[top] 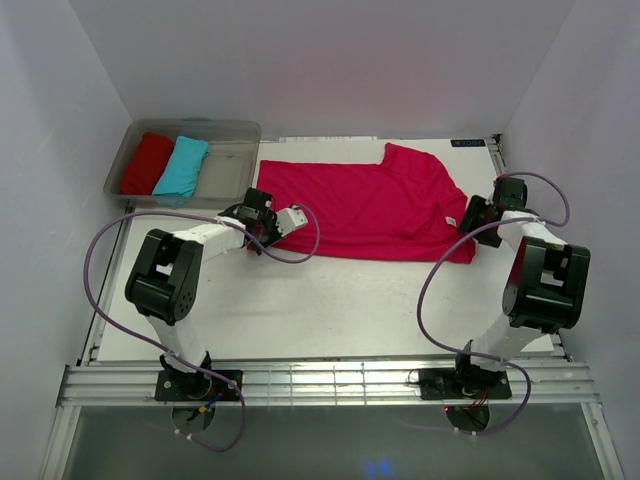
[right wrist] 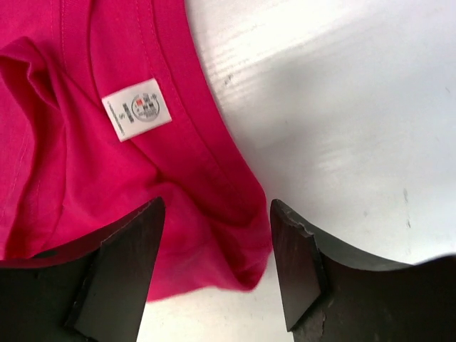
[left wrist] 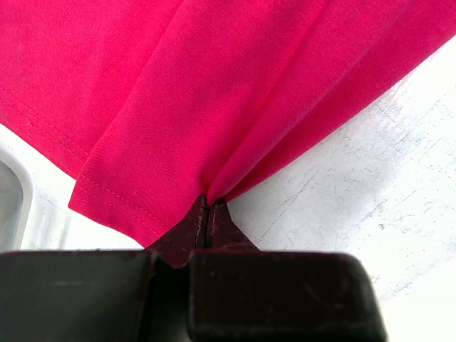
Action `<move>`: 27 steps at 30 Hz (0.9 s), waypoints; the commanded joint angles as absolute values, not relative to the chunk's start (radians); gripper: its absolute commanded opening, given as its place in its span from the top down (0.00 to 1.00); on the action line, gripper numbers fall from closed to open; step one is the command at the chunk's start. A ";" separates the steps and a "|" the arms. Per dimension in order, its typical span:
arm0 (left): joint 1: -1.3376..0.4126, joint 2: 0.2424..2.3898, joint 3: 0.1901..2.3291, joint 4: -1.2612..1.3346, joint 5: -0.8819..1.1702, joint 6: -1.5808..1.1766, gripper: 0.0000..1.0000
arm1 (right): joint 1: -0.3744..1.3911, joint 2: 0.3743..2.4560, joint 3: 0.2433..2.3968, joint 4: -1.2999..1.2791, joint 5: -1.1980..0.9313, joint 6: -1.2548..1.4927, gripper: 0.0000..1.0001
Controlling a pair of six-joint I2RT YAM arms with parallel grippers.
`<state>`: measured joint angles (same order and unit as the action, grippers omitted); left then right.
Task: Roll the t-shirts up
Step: Fold the T-shirt at the center of the board.
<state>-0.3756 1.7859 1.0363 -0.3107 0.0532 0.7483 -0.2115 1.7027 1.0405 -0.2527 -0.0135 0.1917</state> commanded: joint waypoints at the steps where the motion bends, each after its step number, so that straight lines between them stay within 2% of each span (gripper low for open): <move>1: -0.371 1.781 1.029 -0.399 0.058 0.741 1.00 | -0.219 1.562 0.991 -0.290 0.047 0.213 0.33; 4: -0.371 1.776 1.035 -0.400 0.058 0.735 1.00 | -0.218 1.468 0.876 -0.281 0.046 0.261 0.35; 9: -0.374 1.767 1.038 -0.402 0.058 0.730 1.00 | -0.244 1.402 0.724 -0.210 0.011 0.322 0.45; 15: -0.373 1.759 1.039 -0.402 0.078 0.718 1.00 | -0.268 1.475 0.707 -0.092 -0.152 0.337 0.37; 19: -0.374 1.755 1.038 -0.402 0.068 0.718 1.00 | -0.281 1.519 0.707 -0.066 -0.141 0.370 0.37; 21: -0.373 1.755 1.042 -0.402 0.067 0.715 1.00 | -0.287 1.522 0.690 -0.052 -0.143 0.387 0.46; 22: -0.373 1.752 1.043 -0.403 0.067 0.713 1.00 | -0.288 1.520 0.687 -0.045 -0.144 0.390 0.58; 23: -0.373 1.750 1.046 -0.405 0.064 0.713 1.00 | -0.291 1.520 0.684 -0.043 -0.159 0.387 0.64; 24: -0.374 1.750 1.049 -0.406 0.060 0.709 1.00 | -0.296 1.517 0.684 -0.044 -0.170 0.385 0.74; 25: -0.373 1.747 1.054 -0.410 0.043 0.704 1.00 | -0.299 1.511 0.684 -0.049 -0.179 0.385 0.92; 27: -0.373 1.741 1.077 -0.448 0.022 0.695 1.00 | -0.304 1.468 0.684 -0.098 -0.169 0.380 0.92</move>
<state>-0.3756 1.7836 1.0504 -0.3508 0.0517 0.7204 -0.2916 1.5112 0.6907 -0.0753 -0.1501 0.3767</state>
